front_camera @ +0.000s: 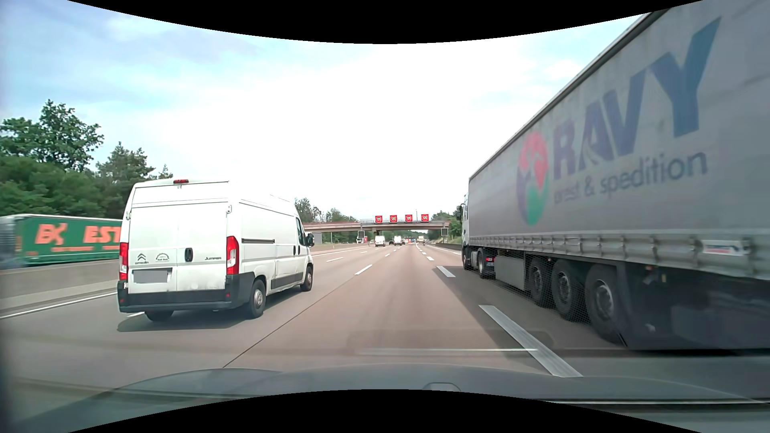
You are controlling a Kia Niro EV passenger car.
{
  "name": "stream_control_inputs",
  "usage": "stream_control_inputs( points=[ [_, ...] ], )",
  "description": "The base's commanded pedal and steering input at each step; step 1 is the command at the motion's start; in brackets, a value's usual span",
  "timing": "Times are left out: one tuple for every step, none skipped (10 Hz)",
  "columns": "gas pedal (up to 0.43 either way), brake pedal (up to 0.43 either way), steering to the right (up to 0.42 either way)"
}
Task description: Follow the waypoints while adhering to traffic rules and regulations
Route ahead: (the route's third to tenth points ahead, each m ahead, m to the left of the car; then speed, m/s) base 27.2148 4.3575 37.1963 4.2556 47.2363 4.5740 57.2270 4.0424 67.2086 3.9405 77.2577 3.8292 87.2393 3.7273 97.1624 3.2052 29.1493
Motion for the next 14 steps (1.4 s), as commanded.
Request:
stream_control_inputs(
  points=[
    [0.130, 0.000, -0.004],
    [0.130, 0.000, -0.005],
    [0.130, 0.000, -0.004],
    [0.130, 0.000, -0.004],
    [0.130, 0.000, -0.004],
    [0.130, 0.000, -0.004],
    [0.130, 0.000, -0.004],
    [0.130, 0.000, -0.005],
    [0.130, 0.000, -0.004],
    [0.130, 0.000, -0.004],
    [0.130, 0.000, -0.004],
    [0.130, 0.000, -0.003],
    [0.130, 0.000, -0.003],
    [0.130, 0.000, -0.003]
  ],
)
